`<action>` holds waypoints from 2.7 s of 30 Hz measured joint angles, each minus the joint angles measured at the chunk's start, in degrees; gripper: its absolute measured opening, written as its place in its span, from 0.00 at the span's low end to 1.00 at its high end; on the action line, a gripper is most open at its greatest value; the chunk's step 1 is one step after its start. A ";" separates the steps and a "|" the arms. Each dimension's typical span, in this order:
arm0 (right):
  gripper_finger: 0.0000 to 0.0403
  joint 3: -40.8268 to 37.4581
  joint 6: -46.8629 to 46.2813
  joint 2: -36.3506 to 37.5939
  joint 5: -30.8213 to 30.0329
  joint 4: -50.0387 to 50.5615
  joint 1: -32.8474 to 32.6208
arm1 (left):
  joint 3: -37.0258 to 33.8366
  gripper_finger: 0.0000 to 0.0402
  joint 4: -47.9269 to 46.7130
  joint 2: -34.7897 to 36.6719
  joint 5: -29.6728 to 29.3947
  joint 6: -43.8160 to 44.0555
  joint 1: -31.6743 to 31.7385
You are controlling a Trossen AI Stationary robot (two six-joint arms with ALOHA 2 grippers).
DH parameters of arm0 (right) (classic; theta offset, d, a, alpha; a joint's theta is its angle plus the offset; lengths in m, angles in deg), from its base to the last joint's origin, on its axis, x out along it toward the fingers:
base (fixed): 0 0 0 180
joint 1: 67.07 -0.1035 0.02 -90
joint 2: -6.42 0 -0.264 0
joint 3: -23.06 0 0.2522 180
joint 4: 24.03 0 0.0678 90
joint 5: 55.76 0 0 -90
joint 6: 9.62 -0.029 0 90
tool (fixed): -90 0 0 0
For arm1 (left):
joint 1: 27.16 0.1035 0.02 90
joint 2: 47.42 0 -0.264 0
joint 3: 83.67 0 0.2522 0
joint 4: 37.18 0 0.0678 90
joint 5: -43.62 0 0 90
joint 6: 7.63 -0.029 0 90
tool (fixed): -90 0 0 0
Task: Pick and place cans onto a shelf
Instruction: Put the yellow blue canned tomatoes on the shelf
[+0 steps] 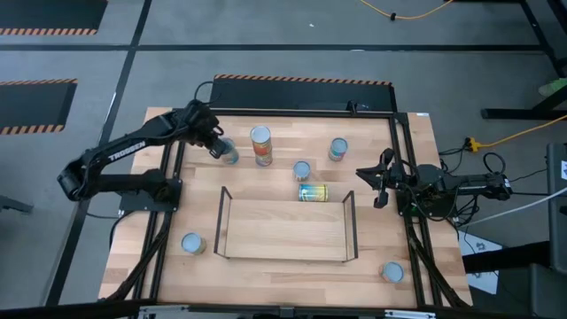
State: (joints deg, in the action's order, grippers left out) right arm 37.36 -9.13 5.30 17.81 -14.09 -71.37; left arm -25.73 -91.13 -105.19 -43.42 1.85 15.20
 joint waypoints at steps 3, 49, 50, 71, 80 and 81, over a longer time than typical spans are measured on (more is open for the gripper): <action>0.12 0.00 0.00 0.02 0.00 0.00 -0.02 | 0.02 0.00 -0.12 2.84 1.76 2.97 -1.03; 0.12 -0.04 0.22 0.00 0.00 -0.02 -0.01 | 2.90 0.00 14.12 5.28 -9.65 47.57 -46.57; 0.12 -0.04 0.22 0.00 0.00 -0.02 -0.02 | 3.87 0.00 14.00 4.30 -10.08 47.52 -47.22; 0.12 -0.04 0.02 0.00 0.02 -0.02 0.00 | 28.29 0.00 -12.92 -20.75 -16.43 47.42 -55.33; 0.12 -0.04 -0.02 0.00 0.02 -0.02 -0.01 | 28.37 0.00 -19.14 -24.18 -17.72 48.45 -55.54; 0.12 -0.04 -0.02 0.00 0.01 -0.01 0.00 | 28.35 0.00 -19.28 -24.48 -18.12 48.46 -55.52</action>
State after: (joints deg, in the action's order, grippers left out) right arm 37.31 -9.15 5.30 17.82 -14.10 -71.37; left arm 2.62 -110.41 -129.67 -61.54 50.32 -40.32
